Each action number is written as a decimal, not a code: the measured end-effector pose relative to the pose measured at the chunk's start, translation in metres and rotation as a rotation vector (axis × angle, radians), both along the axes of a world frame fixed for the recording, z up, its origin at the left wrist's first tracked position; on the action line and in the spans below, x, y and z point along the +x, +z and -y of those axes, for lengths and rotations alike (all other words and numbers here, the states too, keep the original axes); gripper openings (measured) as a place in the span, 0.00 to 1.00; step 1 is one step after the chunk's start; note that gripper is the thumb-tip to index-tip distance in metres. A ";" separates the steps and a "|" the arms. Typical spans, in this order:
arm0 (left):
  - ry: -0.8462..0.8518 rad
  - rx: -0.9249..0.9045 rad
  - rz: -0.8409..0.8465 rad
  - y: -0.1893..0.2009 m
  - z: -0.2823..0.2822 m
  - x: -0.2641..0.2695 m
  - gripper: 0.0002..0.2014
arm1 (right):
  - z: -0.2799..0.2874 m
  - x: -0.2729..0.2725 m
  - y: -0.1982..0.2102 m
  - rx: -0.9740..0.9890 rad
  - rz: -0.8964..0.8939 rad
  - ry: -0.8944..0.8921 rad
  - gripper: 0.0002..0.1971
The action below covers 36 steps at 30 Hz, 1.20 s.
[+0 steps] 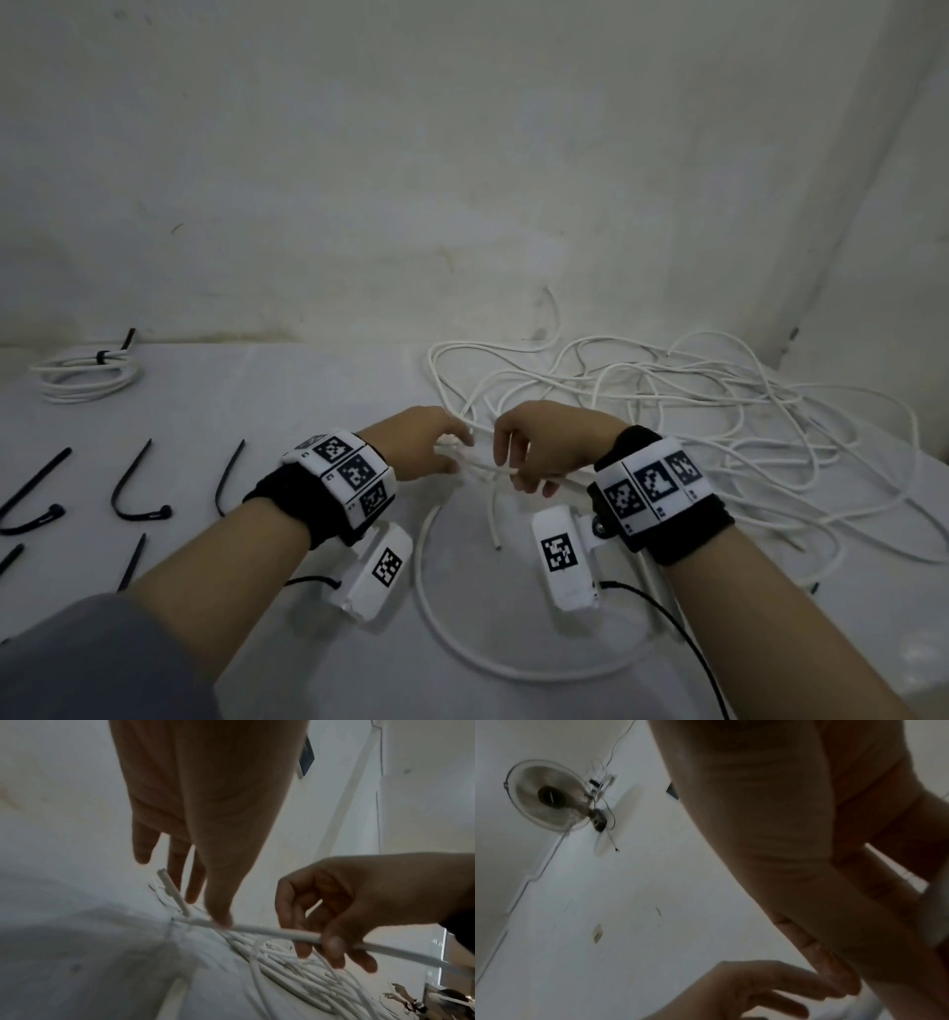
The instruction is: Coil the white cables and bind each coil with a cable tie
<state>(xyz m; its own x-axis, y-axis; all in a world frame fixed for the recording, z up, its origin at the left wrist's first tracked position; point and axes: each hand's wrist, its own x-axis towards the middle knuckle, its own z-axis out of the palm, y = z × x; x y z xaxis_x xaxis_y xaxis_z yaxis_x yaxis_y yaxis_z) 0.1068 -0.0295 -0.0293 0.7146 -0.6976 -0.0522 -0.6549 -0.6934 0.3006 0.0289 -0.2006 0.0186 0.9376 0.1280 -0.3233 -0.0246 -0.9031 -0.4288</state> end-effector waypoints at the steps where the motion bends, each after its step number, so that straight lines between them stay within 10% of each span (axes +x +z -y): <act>1: -0.038 -0.041 -0.006 -0.002 0.002 -0.002 0.19 | -0.002 -0.001 0.002 0.040 0.022 0.011 0.11; 11: -0.057 -0.159 0.094 0.007 0.021 -0.013 0.11 | -0.009 -0.013 0.015 0.065 0.439 -0.182 0.06; 15: 0.079 -0.316 0.115 0.007 0.025 -0.008 0.10 | 0.000 -0.026 0.017 -0.144 0.235 -0.258 0.15; 32: 0.038 -0.744 0.226 0.038 0.013 -0.034 0.18 | 0.005 -0.032 0.026 1.584 0.202 -0.534 0.14; 36: -0.061 -0.675 -0.028 0.055 0.009 -0.071 0.13 | -0.008 -0.028 0.035 1.837 0.158 -0.579 0.13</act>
<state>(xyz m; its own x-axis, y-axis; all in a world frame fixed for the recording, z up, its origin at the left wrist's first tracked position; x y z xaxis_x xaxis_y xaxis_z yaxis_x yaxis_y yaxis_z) 0.0360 -0.0390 0.0255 0.6776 -0.6226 0.3914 -0.6726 -0.3094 0.6722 0.0009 -0.1921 0.0541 0.9870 -0.1289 -0.0965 0.0189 0.6880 -0.7254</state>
